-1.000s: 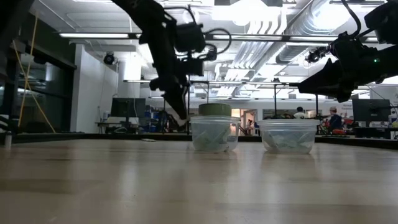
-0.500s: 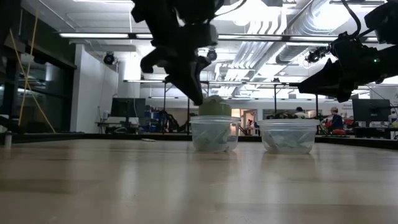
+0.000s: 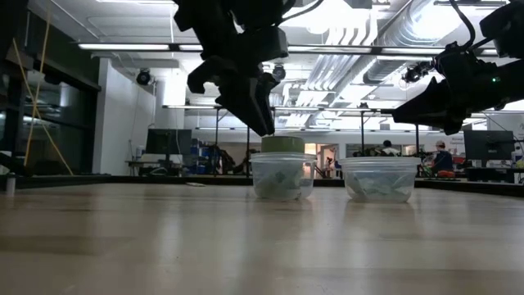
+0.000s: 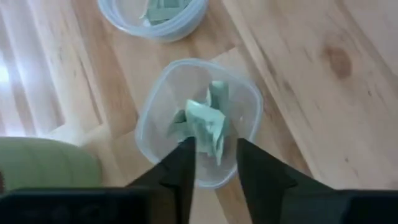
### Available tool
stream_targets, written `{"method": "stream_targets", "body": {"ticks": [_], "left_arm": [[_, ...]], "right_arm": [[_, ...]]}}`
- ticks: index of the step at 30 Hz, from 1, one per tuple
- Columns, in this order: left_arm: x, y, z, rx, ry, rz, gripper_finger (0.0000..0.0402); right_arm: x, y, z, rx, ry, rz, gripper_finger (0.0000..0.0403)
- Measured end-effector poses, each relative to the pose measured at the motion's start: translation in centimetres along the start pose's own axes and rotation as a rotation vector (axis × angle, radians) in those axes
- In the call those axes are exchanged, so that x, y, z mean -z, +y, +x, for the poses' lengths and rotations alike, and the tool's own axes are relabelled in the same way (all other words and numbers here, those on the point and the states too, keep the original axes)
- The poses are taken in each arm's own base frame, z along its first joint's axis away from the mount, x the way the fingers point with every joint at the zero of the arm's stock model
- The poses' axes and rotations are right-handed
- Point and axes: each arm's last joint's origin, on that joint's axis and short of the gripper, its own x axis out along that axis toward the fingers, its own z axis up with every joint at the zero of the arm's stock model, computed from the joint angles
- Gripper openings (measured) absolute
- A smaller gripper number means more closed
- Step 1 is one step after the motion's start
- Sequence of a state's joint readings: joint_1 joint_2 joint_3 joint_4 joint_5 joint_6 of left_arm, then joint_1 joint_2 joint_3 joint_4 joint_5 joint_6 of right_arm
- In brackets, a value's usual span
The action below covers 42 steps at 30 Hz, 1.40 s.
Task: Pick and place items into bin
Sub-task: Put the stevia packet into the left transparent bin
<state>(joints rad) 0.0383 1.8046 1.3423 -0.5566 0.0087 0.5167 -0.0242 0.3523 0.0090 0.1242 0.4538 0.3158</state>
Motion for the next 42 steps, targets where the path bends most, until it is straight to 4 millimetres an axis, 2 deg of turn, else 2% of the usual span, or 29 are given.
{"method": "stream_targets", "body": {"ticks": [2,4,7,9,13,19,23,27,31,35,42], "left_arm": [[0.2,0.1,0.0,-0.051,0.04,0.01,0.0173],[1.0,0.6,-0.3,-0.163,0.162,0.003,0.019],[3.4,2.7,-1.5,-0.266,0.321,-0.096,0.0205],[5.8,4.6,-2.2,-0.199,0.382,-0.202,0.0209],[10.5,8.9,-3.2,-0.085,0.355,-0.438,0.0207],[17.1,14.0,-5.1,-0.155,0.317,-0.721,0.0195],[20.7,16.1,-6.6,-0.198,0.237,-0.956,0.0194],[23.3,17.2,-6.7,-0.109,0.124,-1.119,0.0195],[24.6,17.4,-5.0,-0.088,0.173,-1.169,0.0195],[24.8,17.3,-3.4,-0.094,0.247,-1.148,0.0195],[25.1,17.8,-3.0,-0.163,0.249,-1.143,0.0195]], "right_arm": [[0.0,0.0,0.0,0.0,0.0,0.0,0.0106],[0.0,0.0,0.0,0.0,0.0,-0.001,0.0106],[0.1,0.0,0.0,0.002,0.005,-0.002,0.0106],[0.1,0.0,0.0,0.003,0.009,-0.004,0.0106],[0.1,0.0,0.0,0.005,0.014,-0.007,0.0106],[0.2,-0.1,0.0,0.011,0.021,-0.012,0.0106],[0.3,-0.1,0.0,0.011,0.024,-0.014,0.0106],[0.3,-0.1,0.0,0.013,0.029,-0.018,0.0106],[0.3,-0.1,0.0,0.014,0.031,-0.026,0.0106],[0.3,-0.1,0.0,0.014,0.031,-0.027,0.0106],[0.4,-0.1,0.0,0.014,0.034,-0.028,0.0106]]}}
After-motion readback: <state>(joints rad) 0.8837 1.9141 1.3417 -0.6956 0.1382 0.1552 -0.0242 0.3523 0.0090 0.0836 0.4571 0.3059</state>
